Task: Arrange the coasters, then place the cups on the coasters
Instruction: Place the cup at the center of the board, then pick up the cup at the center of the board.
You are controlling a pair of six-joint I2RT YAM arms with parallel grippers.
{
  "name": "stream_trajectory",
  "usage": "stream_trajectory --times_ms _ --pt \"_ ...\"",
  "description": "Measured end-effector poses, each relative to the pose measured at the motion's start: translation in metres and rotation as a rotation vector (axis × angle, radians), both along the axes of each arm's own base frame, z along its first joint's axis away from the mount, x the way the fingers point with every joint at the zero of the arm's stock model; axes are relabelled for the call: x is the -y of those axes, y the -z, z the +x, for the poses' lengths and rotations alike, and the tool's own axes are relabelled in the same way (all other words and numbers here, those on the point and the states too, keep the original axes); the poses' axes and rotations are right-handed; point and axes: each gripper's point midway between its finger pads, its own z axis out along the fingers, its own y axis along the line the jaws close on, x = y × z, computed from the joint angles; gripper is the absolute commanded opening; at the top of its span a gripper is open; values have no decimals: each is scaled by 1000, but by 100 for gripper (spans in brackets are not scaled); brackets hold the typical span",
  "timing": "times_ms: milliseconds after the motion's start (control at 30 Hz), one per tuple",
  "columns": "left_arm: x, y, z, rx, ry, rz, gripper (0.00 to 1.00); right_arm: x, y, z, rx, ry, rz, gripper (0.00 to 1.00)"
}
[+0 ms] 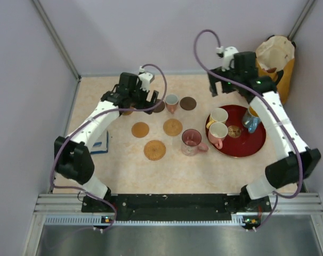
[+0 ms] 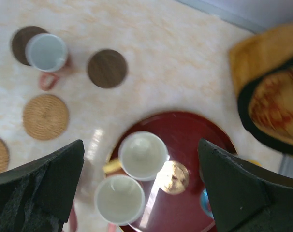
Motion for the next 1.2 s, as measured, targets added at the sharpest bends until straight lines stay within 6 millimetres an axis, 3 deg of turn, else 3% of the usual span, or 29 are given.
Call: stream_trajectory --times_ms 100,167,267,433,667,1200 --pt "34 0 16 0 33 12 97 68 10 -16 -16 127 9 99" --pt "54 4 26 -8 47 20 98 106 28 -31 -45 201 7 99" --pt "83 18 44 -29 50 34 98 133 58 -64 -104 243 -1 99" --pt "109 50 64 -88 28 50 98 129 74 -92 -100 211 29 99" --pt "117 90 67 -165 -8 86 98 126 85 -91 -80 192 47 99" --pt "113 117 70 -180 -68 157 84 118 95 -89 -81 154 74 99"
